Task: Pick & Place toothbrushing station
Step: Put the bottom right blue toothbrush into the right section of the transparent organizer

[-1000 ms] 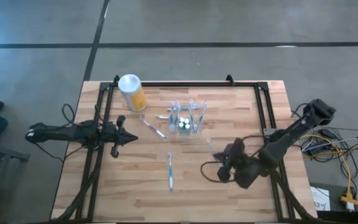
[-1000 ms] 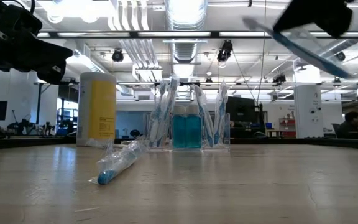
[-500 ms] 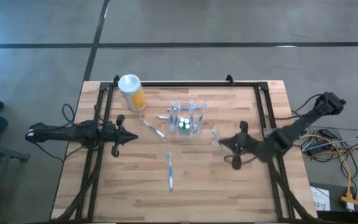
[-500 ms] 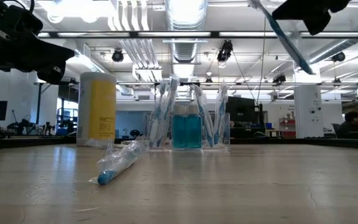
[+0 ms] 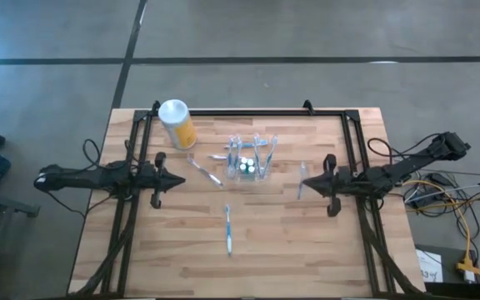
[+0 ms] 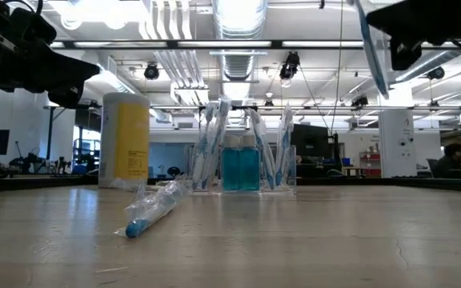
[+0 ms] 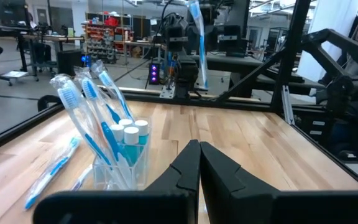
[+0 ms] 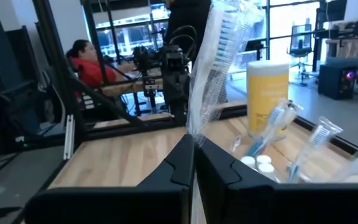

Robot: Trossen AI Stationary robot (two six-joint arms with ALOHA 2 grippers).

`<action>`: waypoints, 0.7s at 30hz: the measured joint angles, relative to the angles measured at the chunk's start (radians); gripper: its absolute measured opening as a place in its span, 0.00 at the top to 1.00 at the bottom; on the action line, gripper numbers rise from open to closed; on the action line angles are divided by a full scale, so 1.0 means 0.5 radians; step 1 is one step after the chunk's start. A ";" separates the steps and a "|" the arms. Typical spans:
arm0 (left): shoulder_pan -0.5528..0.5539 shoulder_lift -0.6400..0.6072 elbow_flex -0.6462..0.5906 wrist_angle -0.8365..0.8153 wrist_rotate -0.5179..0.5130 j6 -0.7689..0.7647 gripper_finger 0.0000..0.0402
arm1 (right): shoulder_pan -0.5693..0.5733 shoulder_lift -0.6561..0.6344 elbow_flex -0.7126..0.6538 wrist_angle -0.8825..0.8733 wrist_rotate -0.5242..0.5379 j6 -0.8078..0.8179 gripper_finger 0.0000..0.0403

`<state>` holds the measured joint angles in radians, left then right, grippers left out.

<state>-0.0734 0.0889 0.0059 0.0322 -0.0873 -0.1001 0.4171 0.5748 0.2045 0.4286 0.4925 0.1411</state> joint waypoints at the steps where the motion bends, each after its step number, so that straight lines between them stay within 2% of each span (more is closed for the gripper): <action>1: 0.000 0.000 0.000 0.000 0.000 0.000 0.97 | 0.001 -0.030 -0.032 0.004 0.000 -0.013 0.98; 9: 0.000 0.000 0.000 0.002 -0.040 -0.010 0.97 | 0.000 -0.228 -0.218 0.016 0.061 -0.045 0.98; 13: 0.000 0.000 0.000 0.004 -0.056 -0.029 0.97 | -0.056 -0.264 -0.218 0.055 0.063 -0.059 0.98; 17: 0.000 0.000 0.000 0.014 -0.074 -0.064 0.97 | -0.162 -0.163 -0.087 0.057 0.063 -0.090 0.98; 21: 0.000 0.000 0.000 0.042 -0.129 -0.069 0.97 | -0.310 0.063 0.091 0.054 0.029 -0.139 0.98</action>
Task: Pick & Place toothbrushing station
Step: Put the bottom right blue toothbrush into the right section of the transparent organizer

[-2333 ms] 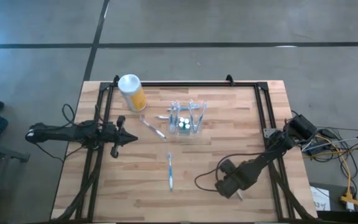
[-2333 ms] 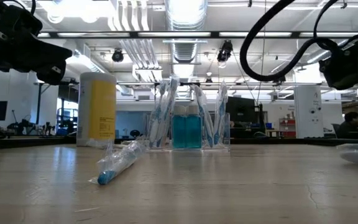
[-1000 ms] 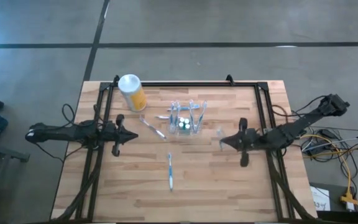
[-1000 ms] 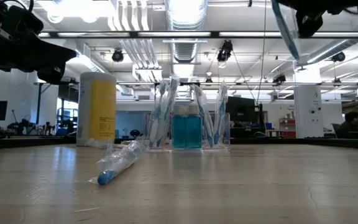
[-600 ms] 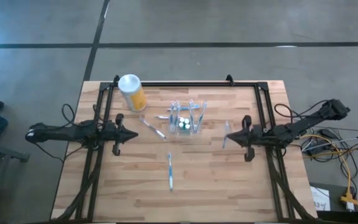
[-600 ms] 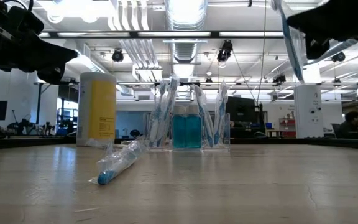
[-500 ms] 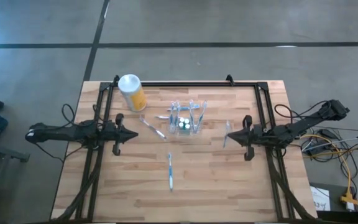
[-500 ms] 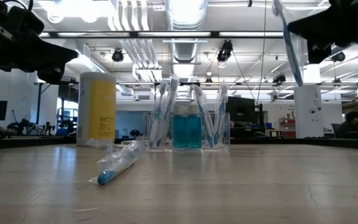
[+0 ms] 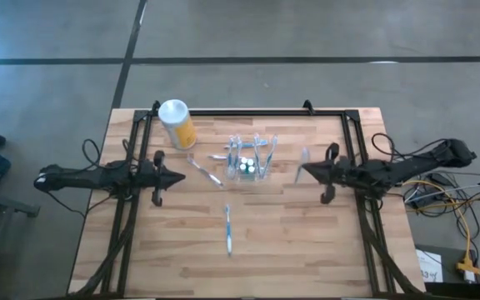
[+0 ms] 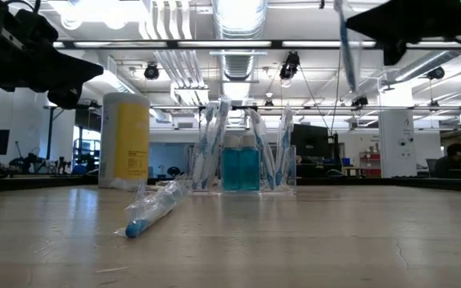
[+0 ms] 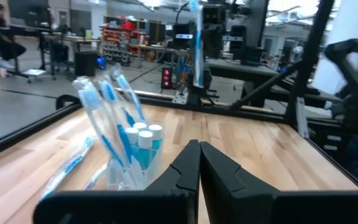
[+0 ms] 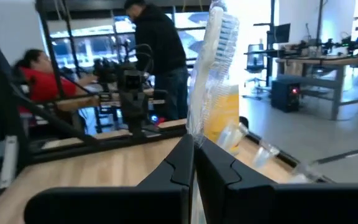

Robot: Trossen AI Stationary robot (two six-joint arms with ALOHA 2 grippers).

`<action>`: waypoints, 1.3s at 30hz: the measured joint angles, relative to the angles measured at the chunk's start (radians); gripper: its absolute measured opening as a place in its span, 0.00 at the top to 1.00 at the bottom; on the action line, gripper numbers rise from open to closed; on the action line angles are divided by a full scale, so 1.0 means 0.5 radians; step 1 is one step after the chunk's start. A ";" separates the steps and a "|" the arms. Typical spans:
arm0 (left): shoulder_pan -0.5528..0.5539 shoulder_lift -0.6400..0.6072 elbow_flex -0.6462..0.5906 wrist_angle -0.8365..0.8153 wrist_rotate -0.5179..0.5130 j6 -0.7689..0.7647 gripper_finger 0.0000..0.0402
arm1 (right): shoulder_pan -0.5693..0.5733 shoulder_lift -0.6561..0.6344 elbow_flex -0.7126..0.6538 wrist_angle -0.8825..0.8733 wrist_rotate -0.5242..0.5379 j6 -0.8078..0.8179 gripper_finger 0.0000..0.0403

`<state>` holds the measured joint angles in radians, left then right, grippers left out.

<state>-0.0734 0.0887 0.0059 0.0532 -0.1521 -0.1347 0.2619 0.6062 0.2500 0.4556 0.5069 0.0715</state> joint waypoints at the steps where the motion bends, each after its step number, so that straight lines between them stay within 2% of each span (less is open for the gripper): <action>1: 0.000 0.000 0.000 0.000 -0.025 -0.008 0.97 | -0.042 0.068 0.047 0.001 -0.033 -0.006 0.98; 4: 0.000 0.000 0.000 0.003 -0.092 -0.038 0.97 | -0.166 0.319 0.178 0.054 -0.114 -0.039 0.98; 6: 0.000 0.000 0.000 0.007 -0.123 -0.049 0.97 | -0.226 0.504 0.220 0.216 -0.138 -0.120 0.98; 11: 0.000 0.000 0.000 0.008 -0.125 -0.064 0.97 | -0.353 0.971 0.239 0.943 -0.149 -0.303 0.98; 13: 0.000 0.000 0.000 0.009 -0.124 -0.068 0.97 | -0.410 1.152 0.213 1.210 -0.157 -0.298 0.98; 16: 0.000 0.000 0.000 0.011 -0.123 -0.070 0.97 | -0.495 1.386 0.205 1.427 -0.225 -0.203 0.98; 20: 0.000 0.000 0.000 0.012 -0.123 -0.070 0.97 | -0.573 1.639 0.247 1.479 -0.208 -0.061 0.98; 26: 0.000 0.000 0.000 0.010 -0.116 -0.088 0.97 | -0.587 1.916 0.375 1.525 0.004 0.013 0.98; 35: 0.000 0.001 0.000 -0.015 -0.113 -0.102 0.97 | -0.571 2.187 0.452 1.509 0.197 0.075 0.98; 39: 0.000 0.002 0.000 -0.024 -0.111 -0.115 0.97 | -0.550 2.277 0.453 1.511 0.212 0.155 0.98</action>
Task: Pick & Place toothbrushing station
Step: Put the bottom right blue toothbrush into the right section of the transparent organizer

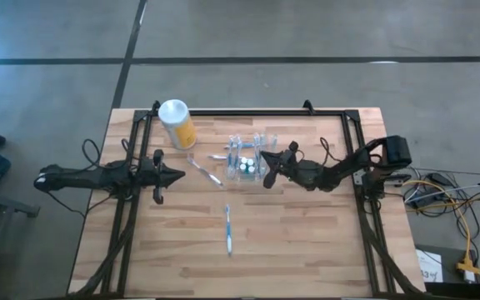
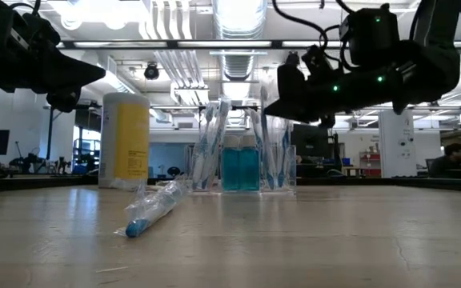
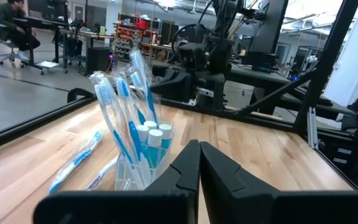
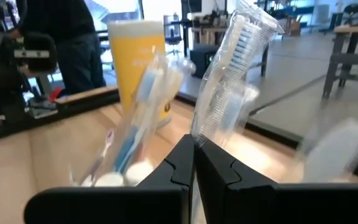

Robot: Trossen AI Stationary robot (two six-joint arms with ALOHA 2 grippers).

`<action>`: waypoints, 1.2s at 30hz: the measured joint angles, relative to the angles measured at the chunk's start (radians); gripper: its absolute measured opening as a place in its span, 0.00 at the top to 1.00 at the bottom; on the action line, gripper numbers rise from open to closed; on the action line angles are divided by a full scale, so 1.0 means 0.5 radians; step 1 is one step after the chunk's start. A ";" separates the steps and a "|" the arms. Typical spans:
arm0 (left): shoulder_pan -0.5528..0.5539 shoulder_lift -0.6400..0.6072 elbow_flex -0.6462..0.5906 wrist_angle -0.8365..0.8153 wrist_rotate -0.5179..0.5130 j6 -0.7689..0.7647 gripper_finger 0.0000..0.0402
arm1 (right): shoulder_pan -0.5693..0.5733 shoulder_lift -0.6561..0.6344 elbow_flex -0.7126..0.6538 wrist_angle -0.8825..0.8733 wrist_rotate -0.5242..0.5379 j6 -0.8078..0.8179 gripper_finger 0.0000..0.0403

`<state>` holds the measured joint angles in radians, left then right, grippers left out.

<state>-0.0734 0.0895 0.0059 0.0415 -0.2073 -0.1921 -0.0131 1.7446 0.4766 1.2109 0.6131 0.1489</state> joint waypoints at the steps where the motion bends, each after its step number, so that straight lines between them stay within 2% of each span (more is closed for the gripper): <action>1: 0.000 0.000 0.000 -0.002 0.000 0.000 0.97 | 0.007 0.019 0.002 -0.001 0.001 0.012 0.98; 14: 0.000 0.000 0.000 -0.014 -0.002 -0.035 0.97 | 0.109 0.185 0.012 -0.009 0.123 0.103 0.98; 31: 0.000 0.002 0.000 -0.013 -0.004 -0.050 0.97 | 0.137 0.173 0.009 -0.119 0.087 0.214 0.98; 36: 0.000 0.002 0.000 -0.012 -0.003 -0.050 0.97 | 0.143 0.122 0.009 -0.145 0.060 0.215 0.92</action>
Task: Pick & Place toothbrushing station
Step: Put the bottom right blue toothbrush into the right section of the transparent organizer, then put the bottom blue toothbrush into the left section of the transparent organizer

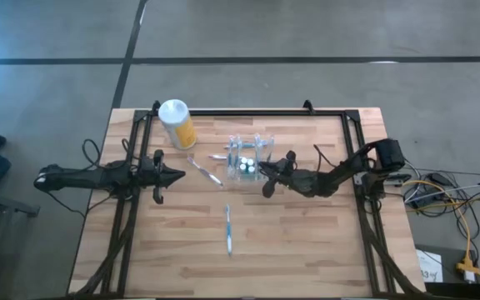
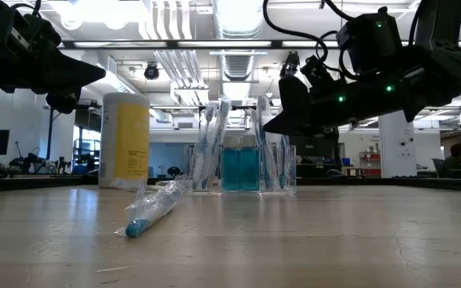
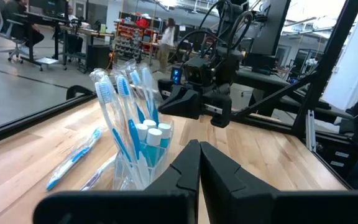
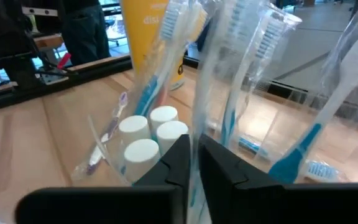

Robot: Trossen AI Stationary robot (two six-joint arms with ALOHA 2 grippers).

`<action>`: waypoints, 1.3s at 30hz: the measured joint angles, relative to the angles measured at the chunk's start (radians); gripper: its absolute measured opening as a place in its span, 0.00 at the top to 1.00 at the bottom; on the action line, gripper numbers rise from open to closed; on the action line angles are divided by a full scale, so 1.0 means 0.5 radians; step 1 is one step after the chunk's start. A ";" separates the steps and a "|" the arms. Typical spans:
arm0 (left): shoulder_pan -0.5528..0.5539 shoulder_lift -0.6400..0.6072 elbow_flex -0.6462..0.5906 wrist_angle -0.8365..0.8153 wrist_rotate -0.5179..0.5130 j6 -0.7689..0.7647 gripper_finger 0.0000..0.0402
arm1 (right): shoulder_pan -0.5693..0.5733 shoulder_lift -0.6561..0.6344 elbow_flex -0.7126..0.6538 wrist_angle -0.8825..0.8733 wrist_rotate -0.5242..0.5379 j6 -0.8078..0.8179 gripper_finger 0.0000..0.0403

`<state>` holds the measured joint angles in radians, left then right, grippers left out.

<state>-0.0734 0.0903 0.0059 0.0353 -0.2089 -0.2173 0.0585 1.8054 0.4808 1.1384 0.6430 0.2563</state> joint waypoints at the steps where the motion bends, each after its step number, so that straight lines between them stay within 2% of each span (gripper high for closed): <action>1: -0.001 0.000 0.000 0.000 -0.001 0.000 0.97 | 0.002 -0.010 0.001 -0.009 0.000 0.000 0.89; 10: 0.000 0.001 0.000 -0.001 0.011 0.002 0.97 | 0.008 -0.230 -0.001 -0.157 0.002 -0.010 0.66; 14: 0.000 0.001 0.000 -0.002 0.039 0.002 0.97 | 0.067 -0.481 -0.003 -0.371 -0.023 -0.081 0.62; 17: -0.001 0.001 0.000 -0.003 0.089 0.001 0.97 | 0.133 -0.720 -0.003 -0.582 -0.195 -0.255 0.61; 19: -0.001 0.001 0.000 -0.003 0.111 0.001 0.97 | 0.165 -0.912 -0.003 -0.756 -0.364 -0.372 0.62; 21: -0.001 0.001 0.000 -0.003 0.119 -0.003 0.97 | 0.165 -1.122 -0.005 -0.959 -0.436 -0.392 0.66; 26: 0.000 0.004 0.000 -0.017 0.186 -0.150 0.97 | 0.142 -1.669 -0.018 -1.403 -0.443 -0.378 0.82; 30: -0.001 0.010 0.000 -0.021 0.290 -0.163 0.97 | 0.166 -2.029 -0.076 -1.552 -0.469 -0.420 0.96; 39: -0.001 0.011 0.000 -0.021 0.292 -0.182 0.97 | 0.175 -2.554 -0.494 -1.550 -0.412 -0.397 0.98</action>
<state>-0.0738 0.0958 0.0059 0.0246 -0.0628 -0.3080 0.1462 0.5283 0.2340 0.3636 0.4369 0.0578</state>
